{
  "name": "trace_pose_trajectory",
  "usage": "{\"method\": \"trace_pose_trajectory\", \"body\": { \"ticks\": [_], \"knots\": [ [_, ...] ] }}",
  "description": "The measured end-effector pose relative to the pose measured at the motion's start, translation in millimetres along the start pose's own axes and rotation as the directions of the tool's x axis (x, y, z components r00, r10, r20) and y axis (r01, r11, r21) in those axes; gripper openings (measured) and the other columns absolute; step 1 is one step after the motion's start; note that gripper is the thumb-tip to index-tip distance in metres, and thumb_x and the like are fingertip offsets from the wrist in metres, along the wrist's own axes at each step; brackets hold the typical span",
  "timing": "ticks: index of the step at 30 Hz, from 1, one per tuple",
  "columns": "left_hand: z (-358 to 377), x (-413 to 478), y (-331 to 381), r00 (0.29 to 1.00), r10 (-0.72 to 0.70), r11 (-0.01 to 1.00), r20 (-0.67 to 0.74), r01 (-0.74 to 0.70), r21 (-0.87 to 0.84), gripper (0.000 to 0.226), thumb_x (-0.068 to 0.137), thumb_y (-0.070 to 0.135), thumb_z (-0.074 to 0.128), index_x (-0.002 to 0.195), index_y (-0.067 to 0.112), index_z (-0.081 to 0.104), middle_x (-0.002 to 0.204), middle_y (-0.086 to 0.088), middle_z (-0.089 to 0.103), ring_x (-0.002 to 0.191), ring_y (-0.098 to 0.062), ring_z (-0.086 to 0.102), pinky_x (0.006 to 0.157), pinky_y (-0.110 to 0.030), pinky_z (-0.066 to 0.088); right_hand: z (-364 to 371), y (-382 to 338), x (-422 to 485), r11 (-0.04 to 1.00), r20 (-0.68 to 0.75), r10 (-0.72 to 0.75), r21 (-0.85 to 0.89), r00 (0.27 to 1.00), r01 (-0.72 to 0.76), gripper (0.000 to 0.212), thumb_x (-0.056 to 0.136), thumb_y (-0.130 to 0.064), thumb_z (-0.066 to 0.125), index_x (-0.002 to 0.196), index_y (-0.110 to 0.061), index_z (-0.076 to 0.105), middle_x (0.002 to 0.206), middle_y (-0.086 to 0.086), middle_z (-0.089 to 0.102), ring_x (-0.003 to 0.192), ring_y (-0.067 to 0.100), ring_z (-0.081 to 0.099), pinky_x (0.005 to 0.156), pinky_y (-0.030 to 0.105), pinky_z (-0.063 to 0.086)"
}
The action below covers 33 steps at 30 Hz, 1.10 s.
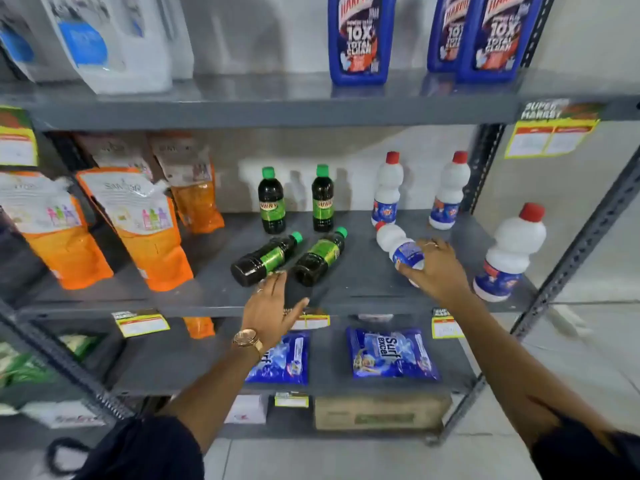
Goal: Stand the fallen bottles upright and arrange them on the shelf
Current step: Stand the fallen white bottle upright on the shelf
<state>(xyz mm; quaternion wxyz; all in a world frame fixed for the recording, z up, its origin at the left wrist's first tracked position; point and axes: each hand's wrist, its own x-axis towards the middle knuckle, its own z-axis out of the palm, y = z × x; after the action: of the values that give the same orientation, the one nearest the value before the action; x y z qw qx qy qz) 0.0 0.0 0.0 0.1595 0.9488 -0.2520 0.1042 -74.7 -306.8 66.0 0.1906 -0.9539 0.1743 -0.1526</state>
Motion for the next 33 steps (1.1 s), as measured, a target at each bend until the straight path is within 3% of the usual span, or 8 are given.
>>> {"method": "trace_pose_trajectory", "body": {
  "ticks": [3, 6, 12, 15, 19, 23, 28, 33],
  "knots": [
    [17, 12, -6, 0.994, -0.079, 0.997, 0.069, 0.078, 0.018, 0.098, 0.079, 0.075, 0.015, 0.142, 0.002, 0.031, 0.149, -0.018, 0.035, 0.139, -0.030, 0.027, 0.111, -0.042, 0.028, 5, 4, 28, 0.977, 0.125, 0.212, -0.022, 0.969, -0.211, 0.083, 0.075, -0.050, 0.074, 0.133, -0.001, 0.043, 0.138, 0.019, 0.045, 0.129, 0.038, 0.041, 0.102, 0.049, 0.041],
    [32, 23, -3, 0.990, -0.107, 0.994, 0.088, 0.104, 0.036, 0.100, 0.078, 0.076, 0.010, 0.143, 0.003, 0.029, 0.152, -0.017, 0.030, 0.141, -0.029, 0.021, 0.113, -0.040, 0.020, 11, 12, 59, 0.945, 0.321, 0.317, -0.029, 0.893, -0.326, 0.081, 0.069, -0.053, 0.078, 0.123, -0.002, 0.046, 0.122, 0.014, 0.054, 0.109, 0.032, 0.053, 0.089, 0.042, 0.048],
    [52, 28, -5, 0.990, -0.133, 0.987, 0.057, 0.126, 0.099, 0.089, 0.090, 0.065, 0.007, 0.135, -0.004, 0.042, 0.140, -0.024, 0.045, 0.134, -0.032, 0.037, 0.114, -0.045, 0.025, 32, 31, 96, 0.815, 0.520, 0.366, 0.221, 0.772, -0.535, 0.056, 0.054, -0.037, 0.087, 0.096, -0.006, 0.065, 0.085, 0.012, 0.069, 0.072, 0.027, 0.066, 0.062, 0.032, 0.053],
    [56, 31, -7, 0.990, -0.133, 0.986, 0.034, 0.129, 0.103, 0.084, 0.092, 0.062, 0.011, 0.132, -0.003, 0.045, 0.136, -0.024, 0.049, 0.132, -0.032, 0.041, 0.112, -0.046, 0.030, 51, 42, 101, 0.784, 0.410, 0.411, 0.296, 0.814, -0.545, 0.074, 0.031, -0.053, 0.081, 0.091, -0.010, 0.070, 0.088, 0.012, 0.073, 0.080, 0.029, 0.070, 0.076, 0.039, 0.058],
    [62, 32, -10, 0.991, -0.131, 0.987, 0.028, 0.128, 0.097, 0.080, 0.092, 0.061, 0.015, 0.131, -0.001, 0.049, 0.137, -0.021, 0.050, 0.132, -0.031, 0.041, 0.111, -0.045, 0.030, 71, 32, 94, 0.686, 0.127, 0.445, 0.589, 0.887, -0.428, 0.065, 0.051, -0.044, 0.087, 0.099, -0.006, 0.067, 0.094, 0.014, 0.072, 0.080, 0.028, 0.069, 0.073, 0.038, 0.057],
    [66, 33, -13, 0.992, -0.127, 0.986, -0.002, 0.126, 0.105, 0.079, 0.092, 0.061, 0.017, 0.132, 0.001, 0.048, 0.137, -0.020, 0.049, 0.132, -0.030, 0.041, 0.112, -0.044, 0.029, 91, 15, 93, 0.602, -0.130, 0.445, 0.776, 0.886, -0.189, 0.095, 0.046, -0.045, 0.091, 0.122, -0.009, 0.048, 0.119, 0.010, 0.065, 0.104, 0.026, 0.064, 0.089, 0.036, 0.054],
    [68, 34, -15, 0.993, -0.114, 0.988, -0.023, 0.115, 0.098, 0.077, 0.092, 0.060, 0.019, 0.132, 0.001, 0.049, 0.136, -0.020, 0.050, 0.130, -0.030, 0.043, 0.110, -0.045, 0.031, 105, 14, 104, 0.652, -0.205, 0.306, 0.757, 0.930, -0.048, 0.103, 0.049, -0.030, 0.095, 0.131, -0.006, 0.039, 0.123, 0.004, 0.059, 0.109, 0.020, 0.059, 0.092, 0.027, 0.050],
    [67, 33, -13, 0.992, -0.114, 0.989, -0.050, 0.118, 0.088, 0.073, 0.092, 0.057, 0.022, 0.131, 0.002, 0.051, 0.135, -0.018, 0.051, 0.130, -0.029, 0.044, 0.111, -0.042, 0.030, 115, 21, 97, 0.636, -0.151, 0.221, 0.772, 0.963, -0.025, 0.077, 0.067, -0.012, 0.073, 0.136, -0.004, 0.038, 0.123, 0.009, 0.057, 0.106, 0.018, 0.058, 0.084, 0.018, 0.050]
  ]
}}
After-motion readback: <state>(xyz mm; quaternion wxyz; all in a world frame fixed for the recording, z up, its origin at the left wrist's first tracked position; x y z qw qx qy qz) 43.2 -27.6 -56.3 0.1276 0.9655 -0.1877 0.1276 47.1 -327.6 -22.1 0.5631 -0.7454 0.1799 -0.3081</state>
